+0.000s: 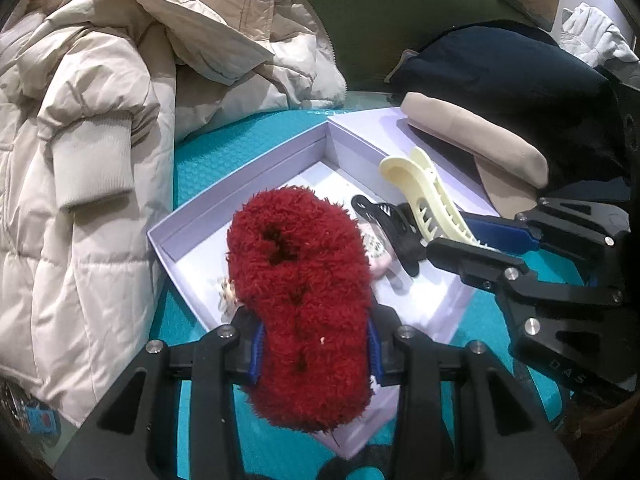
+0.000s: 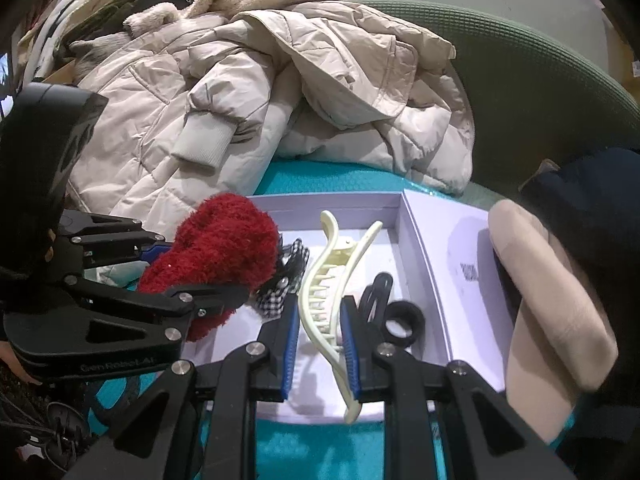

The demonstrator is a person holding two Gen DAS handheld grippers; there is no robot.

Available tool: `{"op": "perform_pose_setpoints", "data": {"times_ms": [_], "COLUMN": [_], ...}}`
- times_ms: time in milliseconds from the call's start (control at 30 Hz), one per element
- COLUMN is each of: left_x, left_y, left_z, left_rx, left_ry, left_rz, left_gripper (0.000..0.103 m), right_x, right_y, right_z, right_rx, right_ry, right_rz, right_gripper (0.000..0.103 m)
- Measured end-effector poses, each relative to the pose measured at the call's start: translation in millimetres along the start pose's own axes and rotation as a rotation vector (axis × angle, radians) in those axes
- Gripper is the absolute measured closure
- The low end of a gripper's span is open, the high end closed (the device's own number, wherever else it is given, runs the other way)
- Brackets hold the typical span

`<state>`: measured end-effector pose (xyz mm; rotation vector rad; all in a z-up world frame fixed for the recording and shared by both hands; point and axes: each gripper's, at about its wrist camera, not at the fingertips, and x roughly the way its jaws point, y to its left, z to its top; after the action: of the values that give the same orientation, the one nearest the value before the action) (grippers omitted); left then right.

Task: Organize objects
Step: 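Lower red scrunchie and cream claw clip into the box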

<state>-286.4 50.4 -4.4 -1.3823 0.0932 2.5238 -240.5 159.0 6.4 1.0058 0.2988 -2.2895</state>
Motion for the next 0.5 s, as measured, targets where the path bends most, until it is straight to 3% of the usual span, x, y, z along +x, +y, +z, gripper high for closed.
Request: {"op": "perform_pose_setpoints", "data": {"times_ms": [500], "left_x": [41], "left_y": [0], "left_z": [32], "left_rx": [0.035], "left_ry": [0.018], "left_rz": [0.064], "left_gripper": [0.066], "right_x": [32], "right_y": [-12], "right_z": [25], "right_rx": [-0.068], "right_ry": [-0.023], "right_rz": [0.000], "right_gripper": [0.084]}}
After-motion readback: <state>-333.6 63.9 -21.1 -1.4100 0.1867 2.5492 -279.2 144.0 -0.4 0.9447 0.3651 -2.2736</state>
